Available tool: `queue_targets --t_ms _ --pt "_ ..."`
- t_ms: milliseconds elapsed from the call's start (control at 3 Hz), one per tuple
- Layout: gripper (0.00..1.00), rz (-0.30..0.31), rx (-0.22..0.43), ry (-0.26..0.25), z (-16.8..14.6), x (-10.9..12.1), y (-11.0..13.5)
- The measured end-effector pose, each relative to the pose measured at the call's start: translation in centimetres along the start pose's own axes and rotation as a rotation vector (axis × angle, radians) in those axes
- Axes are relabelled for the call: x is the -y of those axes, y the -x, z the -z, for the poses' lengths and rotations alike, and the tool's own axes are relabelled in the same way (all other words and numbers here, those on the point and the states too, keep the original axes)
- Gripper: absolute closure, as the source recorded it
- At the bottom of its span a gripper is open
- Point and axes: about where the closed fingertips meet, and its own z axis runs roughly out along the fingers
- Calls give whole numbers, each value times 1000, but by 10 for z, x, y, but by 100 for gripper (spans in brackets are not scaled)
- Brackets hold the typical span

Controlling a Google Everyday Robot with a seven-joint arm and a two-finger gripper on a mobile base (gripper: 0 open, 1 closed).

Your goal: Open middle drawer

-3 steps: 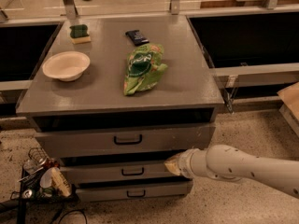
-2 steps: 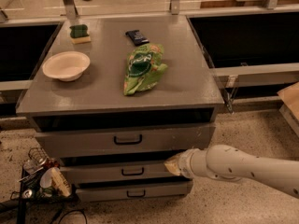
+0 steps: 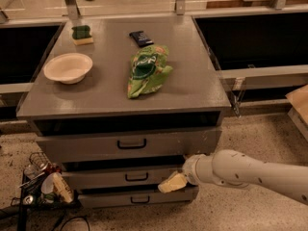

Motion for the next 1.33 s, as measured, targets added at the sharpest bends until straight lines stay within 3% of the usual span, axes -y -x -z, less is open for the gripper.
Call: queue_targets --t_ms 667,1333 --pt "0 0 0 0 1 -2 -2" --pt "0 -36 -28 52 -35 -2 -17"
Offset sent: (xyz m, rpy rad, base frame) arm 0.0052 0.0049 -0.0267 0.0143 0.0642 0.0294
